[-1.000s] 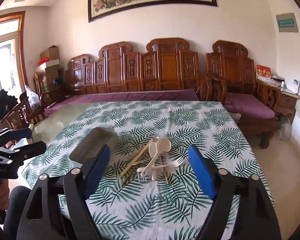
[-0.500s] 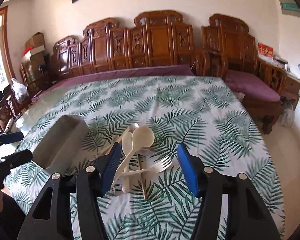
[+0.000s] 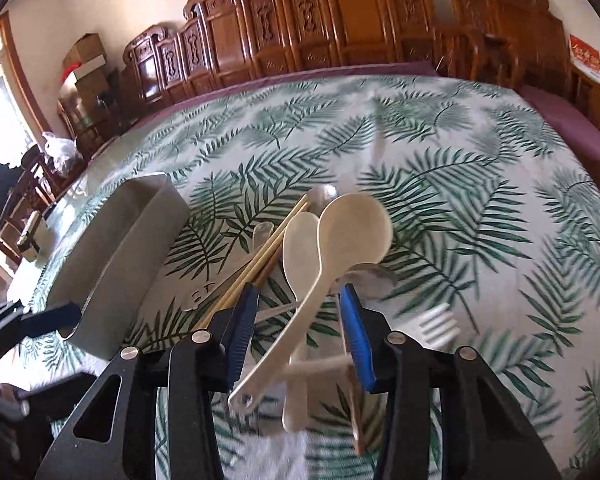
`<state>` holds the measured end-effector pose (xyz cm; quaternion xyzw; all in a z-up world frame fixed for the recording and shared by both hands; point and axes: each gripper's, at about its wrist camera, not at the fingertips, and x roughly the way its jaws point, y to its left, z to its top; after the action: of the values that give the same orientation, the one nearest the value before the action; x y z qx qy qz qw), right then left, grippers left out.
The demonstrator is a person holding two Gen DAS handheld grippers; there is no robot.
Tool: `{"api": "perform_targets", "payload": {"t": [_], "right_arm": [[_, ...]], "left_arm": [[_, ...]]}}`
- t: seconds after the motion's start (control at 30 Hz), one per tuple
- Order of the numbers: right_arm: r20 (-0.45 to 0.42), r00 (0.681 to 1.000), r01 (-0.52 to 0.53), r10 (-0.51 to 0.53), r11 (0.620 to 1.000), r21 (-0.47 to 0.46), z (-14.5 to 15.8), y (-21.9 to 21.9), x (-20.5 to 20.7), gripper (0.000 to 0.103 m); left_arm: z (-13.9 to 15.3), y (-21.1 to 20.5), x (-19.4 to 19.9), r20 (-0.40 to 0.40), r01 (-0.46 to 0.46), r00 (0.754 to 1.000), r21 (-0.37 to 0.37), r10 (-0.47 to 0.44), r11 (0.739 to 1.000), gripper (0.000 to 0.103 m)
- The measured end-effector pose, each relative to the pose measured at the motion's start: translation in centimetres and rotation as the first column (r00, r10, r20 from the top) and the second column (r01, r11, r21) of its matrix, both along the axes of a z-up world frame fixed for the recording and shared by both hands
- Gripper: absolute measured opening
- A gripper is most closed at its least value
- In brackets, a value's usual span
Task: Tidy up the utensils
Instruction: 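Reach the right gripper into the utensil pile and grasp a white plastic spoon, then grasp a metal spoon with the left gripper while the right gripper lifts the white spoon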
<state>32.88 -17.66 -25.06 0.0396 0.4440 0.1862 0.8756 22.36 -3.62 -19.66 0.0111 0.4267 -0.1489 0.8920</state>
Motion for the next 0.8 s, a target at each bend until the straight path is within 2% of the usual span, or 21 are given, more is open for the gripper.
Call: {"api": "perform_targets", "payload": {"t": [0.07, 0.23, 0.4, 0.5, 0.57, 0.6, 0.8], "right_arm": [[-0.022, 1.0, 0.0, -0.001, 1.0, -0.017, -0.7, 0.3, 0.4, 0.042], [-0.054, 0.999, -0.007, 0.004, 0.999, -0.052, -1.2, -0.4, -0.4, 0.023], [-0.058, 0.998, 0.03, -0.036, 0.993, -0.114, -1.4, -2.1, -0.6, 0.019], [-0.062, 0.997, 0.038, -0.046, 0.99, -0.134, -1.7, -2.8, -0.4, 0.018], [-0.061, 0.997, 0.029, -0.039, 0.989, -0.144, -1.8, -2.9, -0.3, 0.007], [-0.058, 0.998, 0.026, -0.035, 0.989, -0.148, -1.8, -3.0, -0.4, 0.006], [-0.015, 1.0, 0.019, -0.021, 0.993, -0.12, -0.4, -3.9, -0.8, 0.005]], "left_arm": [[-0.6, 0.1, 0.3, -0.02, -0.002, 1.0, -0.004, 0.002, 1.0, 0.056], [-1.5, 0.0, 0.8, -0.041, -0.002, 0.999, 0.002, 0.002, 1.0, 0.048], [-2.2, -0.6, 0.9, -0.059, 0.008, 0.998, -0.001, -0.008, 1.0, 0.047], [-3.0, -1.5, 1.0, -0.075, 0.026, 0.997, 0.011, -0.025, 1.0, 0.041], [-3.6, -1.9, 1.1, -0.084, 0.035, 0.996, 0.016, -0.034, 0.999, 0.039], [-3.8, -2.1, 1.2, -0.088, 0.038, 0.996, 0.018, -0.036, 0.999, 0.038], [-3.8, -2.8, 1.8, -0.072, 0.044, 0.997, 0.044, -0.041, 0.998, 0.037]]}}
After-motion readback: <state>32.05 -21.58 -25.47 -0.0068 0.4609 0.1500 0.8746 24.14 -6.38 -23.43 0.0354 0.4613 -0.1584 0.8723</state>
